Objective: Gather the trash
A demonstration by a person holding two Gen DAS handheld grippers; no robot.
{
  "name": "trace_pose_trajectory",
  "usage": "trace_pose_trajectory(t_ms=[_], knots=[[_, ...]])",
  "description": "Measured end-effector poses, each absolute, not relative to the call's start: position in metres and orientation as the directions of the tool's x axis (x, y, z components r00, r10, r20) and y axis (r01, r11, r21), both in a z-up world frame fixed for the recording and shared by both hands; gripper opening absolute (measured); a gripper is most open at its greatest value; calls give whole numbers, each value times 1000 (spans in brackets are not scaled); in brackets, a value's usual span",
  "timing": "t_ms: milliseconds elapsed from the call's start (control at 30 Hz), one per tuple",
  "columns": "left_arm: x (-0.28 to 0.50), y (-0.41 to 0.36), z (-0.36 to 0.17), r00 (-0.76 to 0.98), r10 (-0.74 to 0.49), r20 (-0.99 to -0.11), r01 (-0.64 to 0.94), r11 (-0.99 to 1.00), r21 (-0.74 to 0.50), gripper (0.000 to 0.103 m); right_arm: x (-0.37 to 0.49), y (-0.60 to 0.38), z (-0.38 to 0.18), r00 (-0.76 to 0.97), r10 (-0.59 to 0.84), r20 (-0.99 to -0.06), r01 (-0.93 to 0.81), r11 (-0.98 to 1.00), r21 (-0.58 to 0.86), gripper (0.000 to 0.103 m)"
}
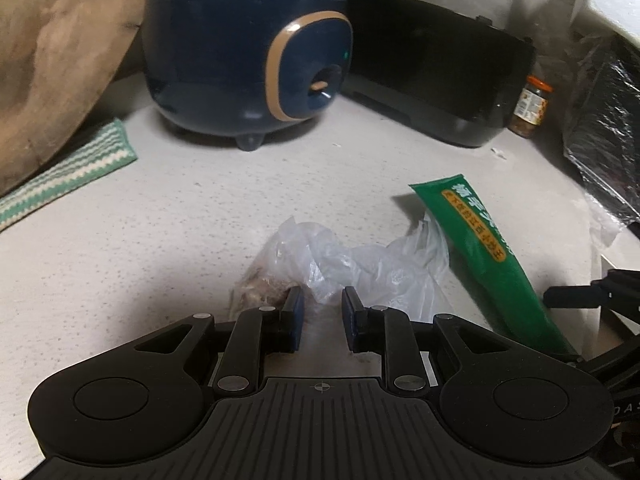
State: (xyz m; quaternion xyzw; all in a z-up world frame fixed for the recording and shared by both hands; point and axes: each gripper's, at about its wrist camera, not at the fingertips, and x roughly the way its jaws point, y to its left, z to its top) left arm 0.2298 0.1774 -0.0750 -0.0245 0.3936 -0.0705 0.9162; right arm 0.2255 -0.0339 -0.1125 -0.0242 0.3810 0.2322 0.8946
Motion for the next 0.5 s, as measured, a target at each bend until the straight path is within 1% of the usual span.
trace_pose_trajectory(t_ms=[133,267,400,500], knots=[[228,174,-75,679,-154,-718,120,988,-99,24,223,-29,-115,605,392,-693,-445,888,113,93],[226,166,-76,689,-131,-712,146,988,-41,24,219,-23,-118,612,382,-693,-458,885,83,99],[225,157,-77,695,-94,-713,153,988,19,24,217,-19,-120,619,370,-693,-465,884,57,103],[221,155,-80,719,-89,-689,146,989,25,22,215,-18,-121,629,358,-690,-462,886,39,103]])
